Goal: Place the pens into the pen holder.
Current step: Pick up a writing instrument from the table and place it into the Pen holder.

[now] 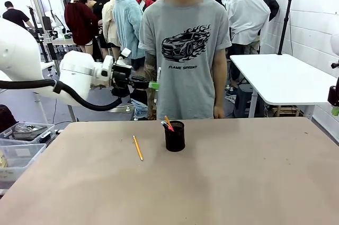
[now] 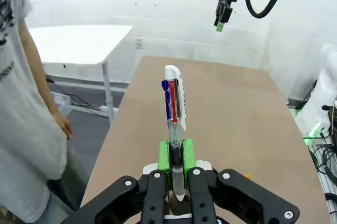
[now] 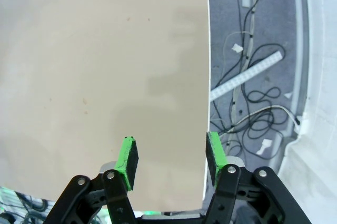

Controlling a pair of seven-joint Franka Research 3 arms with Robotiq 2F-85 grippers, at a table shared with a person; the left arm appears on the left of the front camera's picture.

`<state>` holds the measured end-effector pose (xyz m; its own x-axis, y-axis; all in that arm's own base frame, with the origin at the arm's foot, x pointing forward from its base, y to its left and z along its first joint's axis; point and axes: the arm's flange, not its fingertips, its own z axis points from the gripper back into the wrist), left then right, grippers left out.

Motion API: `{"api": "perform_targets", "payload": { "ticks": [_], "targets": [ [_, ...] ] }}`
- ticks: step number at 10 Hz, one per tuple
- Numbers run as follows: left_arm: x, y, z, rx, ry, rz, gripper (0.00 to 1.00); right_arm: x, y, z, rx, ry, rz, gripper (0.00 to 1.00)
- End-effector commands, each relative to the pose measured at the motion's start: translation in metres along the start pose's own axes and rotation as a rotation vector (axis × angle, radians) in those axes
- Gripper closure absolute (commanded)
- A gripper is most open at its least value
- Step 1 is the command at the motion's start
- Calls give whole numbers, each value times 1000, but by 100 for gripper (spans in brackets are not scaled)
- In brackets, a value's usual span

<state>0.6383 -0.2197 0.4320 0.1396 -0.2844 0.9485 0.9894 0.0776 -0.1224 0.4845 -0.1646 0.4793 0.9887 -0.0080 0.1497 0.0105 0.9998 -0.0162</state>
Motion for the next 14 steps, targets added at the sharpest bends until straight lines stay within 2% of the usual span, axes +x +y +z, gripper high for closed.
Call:
{"api": "perform_targets", "payload": {
  "ticks": [1, 6, 10, 12, 13, 14],
  "targets": [
    [1, 6, -34, -71, 89, 42, 100, -2, -1, -3, -2, -15, 11, 34],
    [-21, 10, -90, -189, 171, 96, 100, -2, -1, -3, -2, -15, 11, 34],
    [-36, 11, -101, -245, 178, 150, 100, -2, -1, -3, -2, -15, 11, 34],
    [-41, 9, -103, -235, 198, 140, 100, -2, -1, -3, -2, -15, 11, 34],
    [-45, 7, -101, -257, 215, 123, 86, -2, -1, -3, -2, -15, 11, 34],
    [-50, 3, -97, -253, 226, 111, 67, -2, -1, -3, -2, -15, 11, 34]
  ]
}}
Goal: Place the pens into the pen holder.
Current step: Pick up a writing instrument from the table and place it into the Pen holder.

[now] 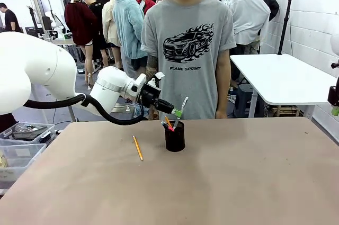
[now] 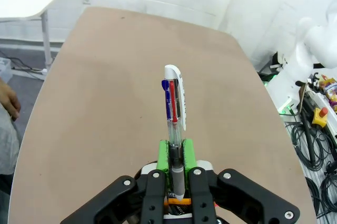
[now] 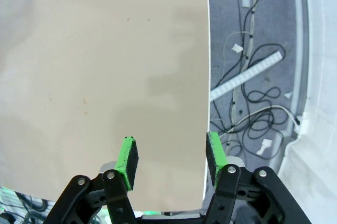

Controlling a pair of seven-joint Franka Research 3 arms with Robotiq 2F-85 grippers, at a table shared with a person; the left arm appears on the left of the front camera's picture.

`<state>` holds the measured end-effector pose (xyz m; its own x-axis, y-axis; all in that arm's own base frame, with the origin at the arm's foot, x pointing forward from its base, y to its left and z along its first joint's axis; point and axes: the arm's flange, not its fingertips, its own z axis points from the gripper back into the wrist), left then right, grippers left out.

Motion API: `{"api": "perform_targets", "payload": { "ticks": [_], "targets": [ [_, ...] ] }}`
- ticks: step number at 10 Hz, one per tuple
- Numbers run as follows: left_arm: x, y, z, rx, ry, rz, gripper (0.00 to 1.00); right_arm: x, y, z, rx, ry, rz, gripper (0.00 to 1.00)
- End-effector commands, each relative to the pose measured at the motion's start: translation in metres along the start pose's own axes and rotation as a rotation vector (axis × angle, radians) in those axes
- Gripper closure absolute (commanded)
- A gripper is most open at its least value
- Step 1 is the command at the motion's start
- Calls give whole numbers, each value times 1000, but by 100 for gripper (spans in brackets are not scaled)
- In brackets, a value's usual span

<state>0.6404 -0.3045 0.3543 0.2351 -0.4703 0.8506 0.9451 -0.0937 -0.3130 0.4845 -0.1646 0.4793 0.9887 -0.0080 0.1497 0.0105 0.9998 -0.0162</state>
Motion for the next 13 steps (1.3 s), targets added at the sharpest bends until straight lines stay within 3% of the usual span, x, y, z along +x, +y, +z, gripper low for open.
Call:
{"api": "perform_targets", "payload": {
  "ticks": [1, 2, 4, 6, 8, 9, 13],
  "targets": [
    [-6, -4, 6, -11, 30, -7, 47, -2, -1, -3, -2, -15, 11, 34],
    [-5, -6, 8, -1, 30, -20, 28, -2, -1, -3, -2, -15, 11, 34],
    [0, -11, 15, 30, 17, -36, 28, -2, -1, -3, -2, -15, 11, 34],
    [17, -24, 48, 173, 48, -21, 28, -2, -1, -3, -2, -15, 11, 34],
    [44, -62, 113, 395, 167, -58, 28, -2, -1, -3, -2, -15, 11, 34],
    [55, -88, 146, 510, 236, -9, 28, -2, -1, -3, -2, -15, 11, 34],
    [88, -135, 187, 848, 627, 327, 28, -2, -1, -3, -2, -15, 11, 34]
  ]
}}
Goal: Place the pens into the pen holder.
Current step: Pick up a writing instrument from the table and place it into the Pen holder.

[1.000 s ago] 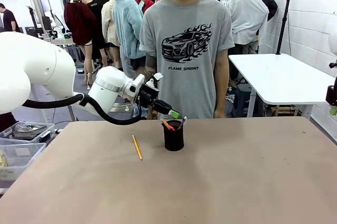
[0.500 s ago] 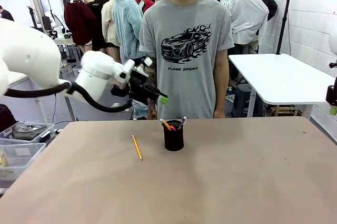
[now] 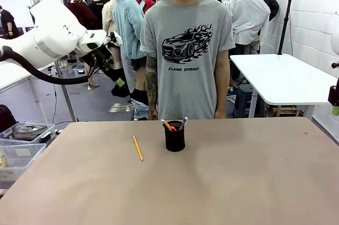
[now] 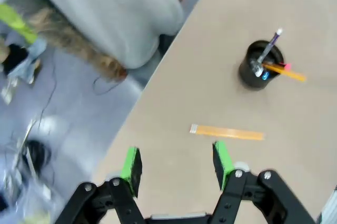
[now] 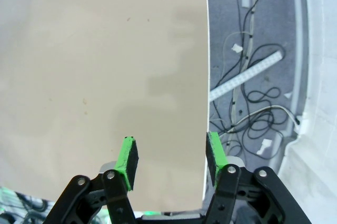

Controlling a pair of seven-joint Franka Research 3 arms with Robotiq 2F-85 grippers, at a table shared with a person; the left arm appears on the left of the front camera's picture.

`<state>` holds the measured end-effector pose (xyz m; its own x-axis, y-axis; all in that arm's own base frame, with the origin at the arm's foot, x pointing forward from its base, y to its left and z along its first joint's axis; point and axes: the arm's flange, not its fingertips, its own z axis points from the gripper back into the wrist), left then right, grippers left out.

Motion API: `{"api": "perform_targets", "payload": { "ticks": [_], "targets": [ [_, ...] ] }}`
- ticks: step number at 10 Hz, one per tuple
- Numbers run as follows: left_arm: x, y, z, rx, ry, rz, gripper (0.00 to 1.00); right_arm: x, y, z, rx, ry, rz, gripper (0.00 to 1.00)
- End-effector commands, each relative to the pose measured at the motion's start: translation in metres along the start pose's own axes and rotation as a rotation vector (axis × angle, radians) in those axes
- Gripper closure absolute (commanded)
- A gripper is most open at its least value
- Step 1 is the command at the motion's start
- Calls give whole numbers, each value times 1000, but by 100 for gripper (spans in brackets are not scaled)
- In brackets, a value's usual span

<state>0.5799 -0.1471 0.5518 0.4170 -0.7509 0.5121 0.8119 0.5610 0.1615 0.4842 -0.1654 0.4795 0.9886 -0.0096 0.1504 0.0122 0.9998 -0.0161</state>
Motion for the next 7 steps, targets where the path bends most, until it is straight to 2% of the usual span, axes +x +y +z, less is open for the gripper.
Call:
{"api": "perform_targets", "payload": {
  "ticks": [1, 2, 3, 4, 7],
  "targets": [
    [13, -16, -8, 19, 297, 163, 28, -2, 0, -3, -2, -15, 13, 34],
    [13, -21, -12, 40, 401, 235, 28, -2, 0, -3, -2, -15, 13, 34],
    [13, -27, -22, 79, 552, 284, 28, -2, 0, -3, -2, -15, 13, 34],
    [11, -31, -36, 103, 649, 348, 28, -2, 0, -3, -2, -15, 13, 34],
    [1, -46, -91, 123, 792, 525, 28, -2, 0, -3, -2, -15, 13, 34]
  ]
}}
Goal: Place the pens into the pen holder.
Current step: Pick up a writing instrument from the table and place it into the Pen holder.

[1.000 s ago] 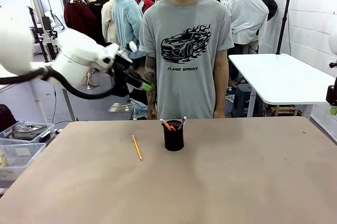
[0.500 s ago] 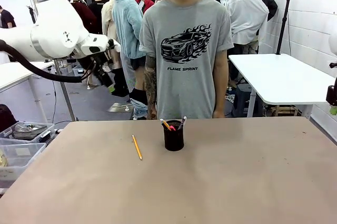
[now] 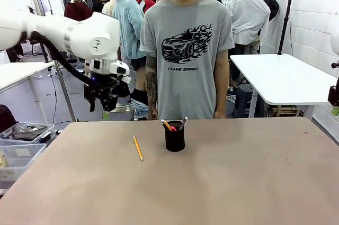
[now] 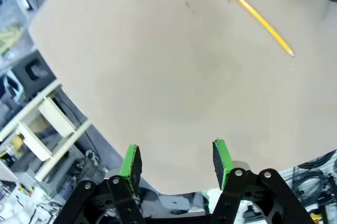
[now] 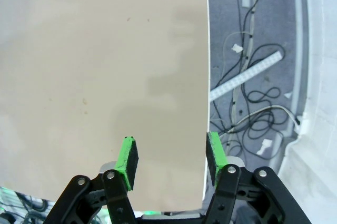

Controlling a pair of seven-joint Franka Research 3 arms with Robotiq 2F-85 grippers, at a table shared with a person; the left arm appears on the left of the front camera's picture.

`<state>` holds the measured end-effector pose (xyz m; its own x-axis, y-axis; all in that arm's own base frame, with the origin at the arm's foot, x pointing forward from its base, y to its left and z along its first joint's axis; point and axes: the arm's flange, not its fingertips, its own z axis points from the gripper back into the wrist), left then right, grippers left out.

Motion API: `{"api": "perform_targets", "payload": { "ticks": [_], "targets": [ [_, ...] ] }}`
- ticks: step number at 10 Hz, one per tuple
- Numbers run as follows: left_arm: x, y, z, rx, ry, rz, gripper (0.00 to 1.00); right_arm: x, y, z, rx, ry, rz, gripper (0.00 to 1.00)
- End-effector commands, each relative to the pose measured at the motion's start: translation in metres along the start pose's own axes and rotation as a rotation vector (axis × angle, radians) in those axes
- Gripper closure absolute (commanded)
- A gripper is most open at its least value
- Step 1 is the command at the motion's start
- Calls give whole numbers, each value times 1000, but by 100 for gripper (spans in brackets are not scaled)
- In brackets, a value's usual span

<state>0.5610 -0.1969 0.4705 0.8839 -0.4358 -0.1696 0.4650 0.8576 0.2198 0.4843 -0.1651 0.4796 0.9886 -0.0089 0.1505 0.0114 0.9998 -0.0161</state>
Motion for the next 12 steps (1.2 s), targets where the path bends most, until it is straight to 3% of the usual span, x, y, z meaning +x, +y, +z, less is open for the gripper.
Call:
{"api": "perform_targets", "payload": {
  "ticks": [1, 2, 5, 6, 8, 10, 12],
  "targets": [
    [29, -10, -23, -48, 30, 109, 28, -2, 0, -3, -2, -14, 12, 34],
    [0, 0, 0, 0, 0, 0, 28, -2, 0, -3, -2, -14, 12, 34],
    [15, -10, -17, -18, 29, 34, 28, -2, 0, -3, -2, -14, 12, 34],
    [23, -30, -33, -55, 29, 167, 28, -2, 0, -3, -2, -14, 12, 34],
    [41, -54, -54, -198, -54, 301, 28, -2, 0, -3, -2, -14, 12, 34],
    [60, -69, -69, -247, -65, 532, 28, -2, 0, -3, -2, -14, 12, 34],
    [69, -78, -85, -275, -78, 582, 28, -2, 0, -3, -2, -14, 12, 34]
  ]
}}
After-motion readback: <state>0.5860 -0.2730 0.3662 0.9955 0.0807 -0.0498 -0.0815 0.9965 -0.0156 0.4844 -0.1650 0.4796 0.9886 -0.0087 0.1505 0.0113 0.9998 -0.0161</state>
